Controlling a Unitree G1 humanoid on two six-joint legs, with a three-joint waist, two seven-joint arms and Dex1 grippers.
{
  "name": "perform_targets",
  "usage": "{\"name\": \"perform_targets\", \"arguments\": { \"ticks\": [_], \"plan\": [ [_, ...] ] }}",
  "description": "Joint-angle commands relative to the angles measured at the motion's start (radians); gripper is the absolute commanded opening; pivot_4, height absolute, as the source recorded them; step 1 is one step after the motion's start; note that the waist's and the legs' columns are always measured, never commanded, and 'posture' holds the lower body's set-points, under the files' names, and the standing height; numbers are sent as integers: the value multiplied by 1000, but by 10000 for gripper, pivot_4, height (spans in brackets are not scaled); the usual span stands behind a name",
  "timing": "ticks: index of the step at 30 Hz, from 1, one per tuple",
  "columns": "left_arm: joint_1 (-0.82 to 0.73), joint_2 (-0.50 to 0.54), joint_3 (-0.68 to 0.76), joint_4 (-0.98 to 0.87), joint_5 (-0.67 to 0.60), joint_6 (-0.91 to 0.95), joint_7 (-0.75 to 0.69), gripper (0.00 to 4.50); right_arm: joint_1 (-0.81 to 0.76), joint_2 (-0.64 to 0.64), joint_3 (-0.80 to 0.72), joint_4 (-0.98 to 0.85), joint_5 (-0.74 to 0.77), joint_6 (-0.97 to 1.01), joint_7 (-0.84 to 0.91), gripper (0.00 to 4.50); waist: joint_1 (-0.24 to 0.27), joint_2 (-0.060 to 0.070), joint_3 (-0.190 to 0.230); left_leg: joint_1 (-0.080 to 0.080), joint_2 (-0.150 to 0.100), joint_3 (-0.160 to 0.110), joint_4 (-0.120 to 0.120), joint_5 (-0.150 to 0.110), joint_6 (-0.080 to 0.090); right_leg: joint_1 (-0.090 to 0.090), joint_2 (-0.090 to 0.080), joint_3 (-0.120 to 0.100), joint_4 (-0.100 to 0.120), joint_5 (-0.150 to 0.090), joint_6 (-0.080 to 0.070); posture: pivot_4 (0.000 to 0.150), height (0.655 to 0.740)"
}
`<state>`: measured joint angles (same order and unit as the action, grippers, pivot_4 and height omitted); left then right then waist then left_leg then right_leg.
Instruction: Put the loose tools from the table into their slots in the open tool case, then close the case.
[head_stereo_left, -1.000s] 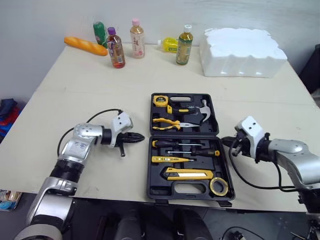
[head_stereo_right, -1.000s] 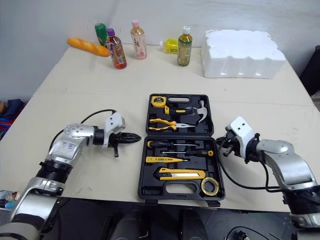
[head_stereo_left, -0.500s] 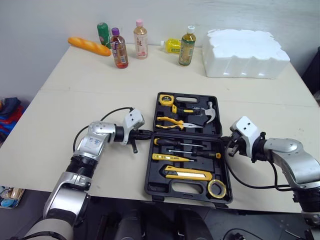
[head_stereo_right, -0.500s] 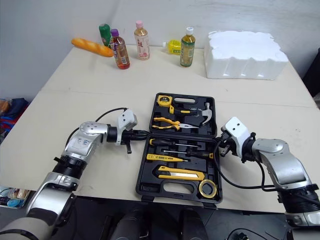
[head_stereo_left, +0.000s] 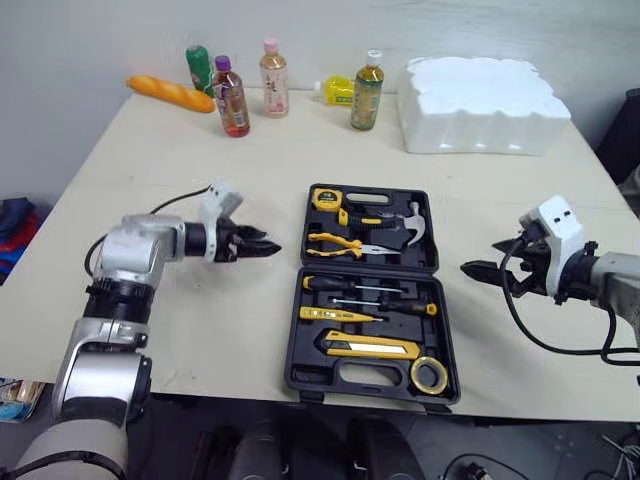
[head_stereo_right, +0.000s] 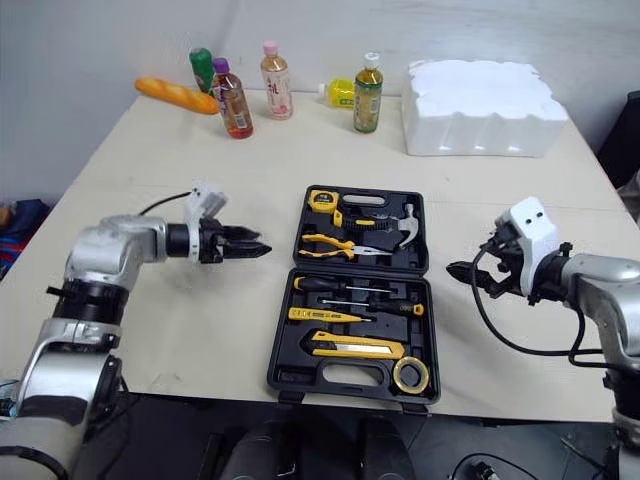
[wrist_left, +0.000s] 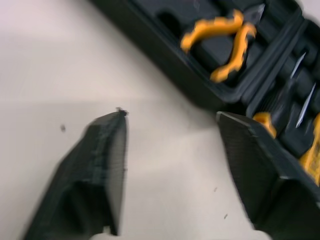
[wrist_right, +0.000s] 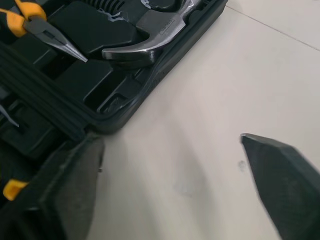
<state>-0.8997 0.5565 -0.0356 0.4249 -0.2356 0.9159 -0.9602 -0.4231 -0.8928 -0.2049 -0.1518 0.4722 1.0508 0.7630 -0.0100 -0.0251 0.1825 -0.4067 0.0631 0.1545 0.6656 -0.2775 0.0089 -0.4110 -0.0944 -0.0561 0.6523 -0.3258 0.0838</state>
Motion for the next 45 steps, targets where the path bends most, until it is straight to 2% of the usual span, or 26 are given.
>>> {"name": "perform_targets", "arguments": {
  "ticks": [1, 6, 10, 19, 22, 25, 26, 27, 29, 31, 33, 40, 45],
  "plan": [
    [-93, -69, 41, 86, -24, 139, 107, 44495, -120, 60, -1, 57, 24, 113, -78, 45000, 1, 0, 0, 0, 0, 0, 1, 0, 0, 0, 0, 0, 0, 0, 0, 1500, 7355],
    [-114, -100, 15, 123, -12, 140, 129, 44495, -203, 81, 100, 109, -37, 91, -112, 45000, -1, 0, 0, -1, 1, 2, -2, 2, -1, -3, 0, 1, 0, 0, 0, 1500, 7355],
    [-137, -152, -13, 218, 25, 84, 174, 44495, -324, 174, 151, 244, -74, 118, -176, 45000, -15, 0, 0, -1, 1, 4, -1, 2, -2, -4, 1, 3, 2, 0, 0, 1500, 7355],
    [-147, -195, -64, 299, 74, -4, 193, 44495, -367, 222, 192, 328, -100, 143, -194, 45000, -12, 0, 0, 0, -1, 4, -1, 3, -2, -4, 0, 3, 2, 0, 0, 1500, 7355],
    [-131, -199, -80, 283, 86, -17, 193, 35844, -355, 216, 205, 342, -126, 118, -200, 45000, -14, 0, 0, 0, -1, 4, -1, 3, -2, -3, -1, 3, 3, 0, 0, 1500, 7355],
    [-101, -210, -109, 270, 99, -23, 186, 22714, -307, 217, 276, 350, -188, 43, -216, 37220, -16, 0, 0, 0, 0, 4, -1, 3, -2, -3, 0, 3, 3, 0, 0, 1500, 7355],
    [-88, -213, -120, 271, 104, -22, 182, 17256, -302, 232, 273, 341, -178, 59, -221, 31439, -16, 0, -1, 1, 0, 4, -1, 3, -2, -3, 0, 3, 2, 0, 0, 1500, 7355],
    [-79, -215, -129, 273, 108, -24, 179, 13650, -300, 247, 265, 330, -164, 77, -223, 26530, -15, 0, -2, 2, 0, 4, -2, 3, -2, -1, 0, 3, 2, 0, 0, 1500, 7355],
    [-65, -217, -138, 269, 111, -40, 170, 10026, -297, 266, 249, 307, -149, 97, -227, 18095, -16, 0, -5, 4, 0, 3, -2, 2, -2, 1, 0, 3, 2, 0, 0, 1500, 7355],
    [-56, -216, -141, 262, 110, -68, 161, 8367, -287, 286, 226, 274, -132, 126, -234, 8774, -16, 2, -13, 4, 0, 3, -2, 2, -3, 1, -2, 3, 2, 0, 0, 1500, 7355],
    [-53, -215, -141, 256, 111, -80, 159, 8069, -280, 297, 212, 254, -125, 144, -244, 3708, -15, 2, -16, 5, 0, 3, -2, 2, -3, 1, -2, 2, 1, 0, 0, 1500, 7355],
    [-59, -226, -108, 145, 77, -137, 152, 8067, -305, 317, 176, 196, -119, 134, -273, 1883, -15, 2, -16, 3, 0, 2, -2, 1, -2, 1, -3, 2, 1, 0, 0, 1500, 7355],
    [-102, -235, -25, 89, 74, -365, 202, 8058, -364, 286, 196, 189, -175, -111, -230, 1501, -15, 4, -10, 0, -1, 2, -2, 1, -1, -3, -3, 2, 1, 0, 1, 1500, 7355]
  ]
}}
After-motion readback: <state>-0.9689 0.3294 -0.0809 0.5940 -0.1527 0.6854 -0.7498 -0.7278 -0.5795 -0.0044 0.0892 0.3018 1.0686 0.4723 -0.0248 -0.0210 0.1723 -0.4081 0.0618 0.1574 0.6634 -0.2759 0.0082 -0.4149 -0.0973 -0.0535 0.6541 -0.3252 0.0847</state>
